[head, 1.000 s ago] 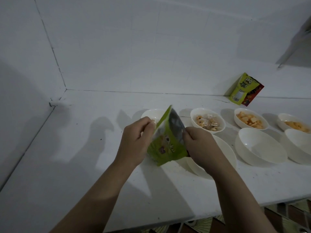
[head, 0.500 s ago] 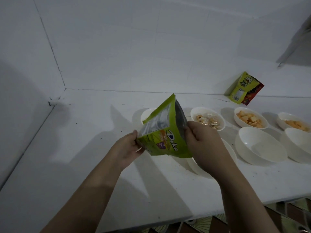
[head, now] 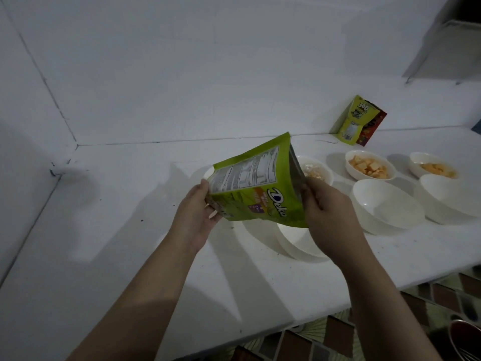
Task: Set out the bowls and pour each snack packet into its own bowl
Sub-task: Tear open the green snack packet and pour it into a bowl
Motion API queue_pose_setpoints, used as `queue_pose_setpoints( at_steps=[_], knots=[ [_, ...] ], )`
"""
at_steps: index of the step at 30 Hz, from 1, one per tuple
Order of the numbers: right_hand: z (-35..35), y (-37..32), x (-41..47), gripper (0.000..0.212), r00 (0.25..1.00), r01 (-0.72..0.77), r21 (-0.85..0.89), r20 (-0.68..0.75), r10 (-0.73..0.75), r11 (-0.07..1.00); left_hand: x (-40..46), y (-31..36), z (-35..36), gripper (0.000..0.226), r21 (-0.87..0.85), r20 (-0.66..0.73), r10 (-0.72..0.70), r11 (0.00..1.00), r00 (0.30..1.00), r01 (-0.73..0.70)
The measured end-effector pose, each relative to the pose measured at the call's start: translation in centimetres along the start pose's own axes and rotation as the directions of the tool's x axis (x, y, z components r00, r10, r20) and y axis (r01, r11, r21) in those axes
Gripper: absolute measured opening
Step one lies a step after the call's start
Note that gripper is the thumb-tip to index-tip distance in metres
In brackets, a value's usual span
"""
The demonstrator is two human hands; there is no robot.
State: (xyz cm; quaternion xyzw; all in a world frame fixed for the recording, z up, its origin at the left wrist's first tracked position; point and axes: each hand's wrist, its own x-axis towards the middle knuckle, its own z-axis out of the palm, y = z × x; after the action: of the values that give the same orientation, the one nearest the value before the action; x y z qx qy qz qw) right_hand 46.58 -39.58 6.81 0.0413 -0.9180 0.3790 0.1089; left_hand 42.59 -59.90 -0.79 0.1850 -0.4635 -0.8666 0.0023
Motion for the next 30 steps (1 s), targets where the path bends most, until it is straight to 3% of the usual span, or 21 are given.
queue_pose_setpoints(
  at_steps=[9,20,26,30],
  knots=[
    [-2.4,3.7,2.1,0.038,0.987,-0.160,0.258,0.061,0.149,0.953,0.3,-1.1,3.8,0.025,0.091,-0.081,0.235,0.970,0.969,-0.227],
    [-3.1,5.8,4.4,0.027,0.998,-0.043,0.319,0.047,0.029,0.947,-0.1,-4.5,3.6,0.024,0.312,-0.133,0.516,0.832,0.846,-0.458],
    [-2.4,7.0,5.2,0.013,0.995,0.048,0.130,-0.094,-0.036,0.990,-0.8,-4.1,4.5,0.024,0.427,-0.100,0.621,0.732,0.777,-0.531],
    [-2.4,7.8,4.8,0.013,0.991,0.098,-0.001,-0.096,-0.098,0.995,-1.0,-4.0,4.9,0.024,0.439,-0.104,0.641,0.716,0.761,-0.543]
  ],
)
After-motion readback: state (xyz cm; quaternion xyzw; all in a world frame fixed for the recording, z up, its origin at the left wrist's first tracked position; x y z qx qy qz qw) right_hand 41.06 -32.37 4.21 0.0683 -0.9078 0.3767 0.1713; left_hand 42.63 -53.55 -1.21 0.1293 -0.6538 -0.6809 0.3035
